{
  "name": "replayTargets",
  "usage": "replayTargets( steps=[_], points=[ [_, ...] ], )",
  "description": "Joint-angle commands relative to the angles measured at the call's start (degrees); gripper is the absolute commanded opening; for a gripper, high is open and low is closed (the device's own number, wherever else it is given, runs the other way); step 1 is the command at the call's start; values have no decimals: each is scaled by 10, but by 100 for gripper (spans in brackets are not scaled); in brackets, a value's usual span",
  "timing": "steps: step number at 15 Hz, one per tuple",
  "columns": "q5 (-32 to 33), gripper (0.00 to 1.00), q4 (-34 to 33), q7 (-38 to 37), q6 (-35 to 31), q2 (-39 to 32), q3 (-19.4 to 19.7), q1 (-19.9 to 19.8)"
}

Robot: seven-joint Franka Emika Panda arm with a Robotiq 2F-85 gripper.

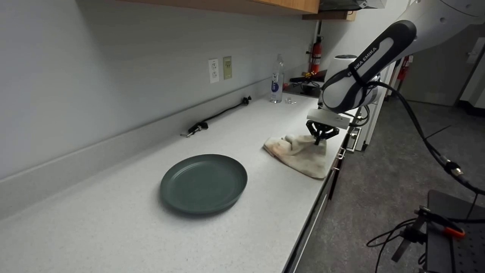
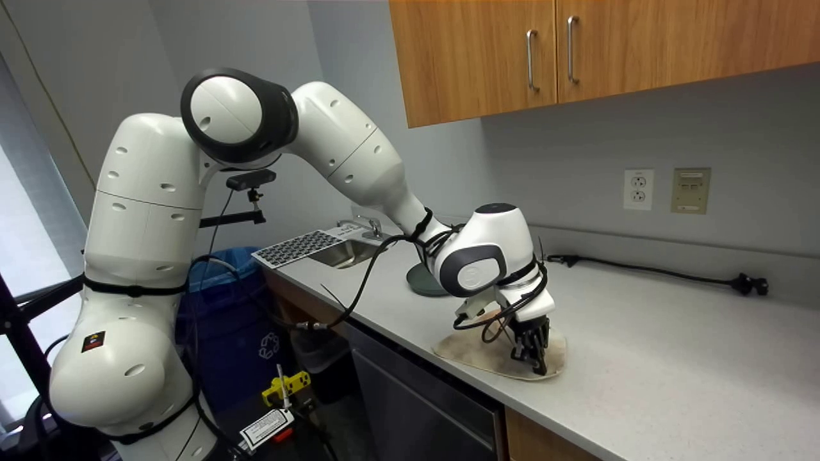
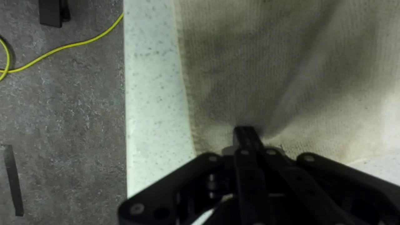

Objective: Spread the towel out on the counter

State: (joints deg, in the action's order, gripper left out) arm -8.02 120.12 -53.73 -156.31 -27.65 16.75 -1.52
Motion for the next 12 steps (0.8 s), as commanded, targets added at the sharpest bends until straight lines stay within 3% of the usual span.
replayTargets(
  steps=[1,8,12],
  points=[
    [-6,0,3,-5,1,-7,-5,-7],
    [-10,0,7,46,-68,-15,-23,-23],
    [-4,0,9,53,-102,-24,-8,-13]
  ],
)
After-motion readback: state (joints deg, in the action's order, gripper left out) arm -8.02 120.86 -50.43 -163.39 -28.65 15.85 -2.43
